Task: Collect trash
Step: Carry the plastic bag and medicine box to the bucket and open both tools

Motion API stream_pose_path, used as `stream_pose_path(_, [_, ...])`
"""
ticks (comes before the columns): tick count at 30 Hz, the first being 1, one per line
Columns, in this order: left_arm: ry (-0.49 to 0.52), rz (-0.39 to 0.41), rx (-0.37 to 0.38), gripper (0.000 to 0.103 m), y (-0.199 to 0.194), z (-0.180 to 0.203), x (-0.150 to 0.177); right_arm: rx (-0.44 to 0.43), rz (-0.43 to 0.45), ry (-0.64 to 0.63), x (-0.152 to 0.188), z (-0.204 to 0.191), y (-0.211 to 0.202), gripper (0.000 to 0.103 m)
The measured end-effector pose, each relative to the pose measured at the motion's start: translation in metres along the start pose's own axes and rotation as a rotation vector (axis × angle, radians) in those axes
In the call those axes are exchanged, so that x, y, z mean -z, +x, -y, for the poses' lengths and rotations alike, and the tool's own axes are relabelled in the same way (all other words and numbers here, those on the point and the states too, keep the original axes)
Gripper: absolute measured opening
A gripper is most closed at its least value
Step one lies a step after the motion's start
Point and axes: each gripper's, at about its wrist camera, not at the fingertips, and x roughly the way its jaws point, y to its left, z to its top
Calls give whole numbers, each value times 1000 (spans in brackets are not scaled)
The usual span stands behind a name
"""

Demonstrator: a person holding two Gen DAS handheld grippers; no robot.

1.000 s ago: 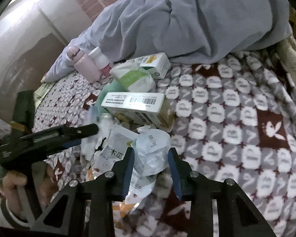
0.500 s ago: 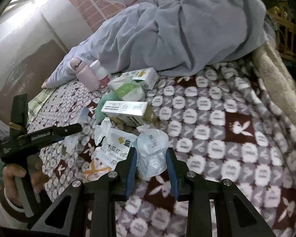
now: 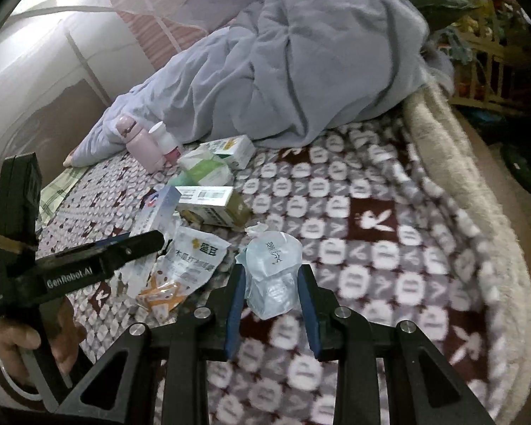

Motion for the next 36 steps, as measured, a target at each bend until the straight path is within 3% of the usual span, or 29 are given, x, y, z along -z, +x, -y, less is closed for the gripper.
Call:
stream_pose_path(16, [130, 0, 33, 51, 9, 74, 2, 76, 58, 57, 9, 44, -49, 29])
stream_pose_path(36, [291, -31, 146, 51, 21, 176, 7, 212, 107, 183, 28, 121, -99, 29])
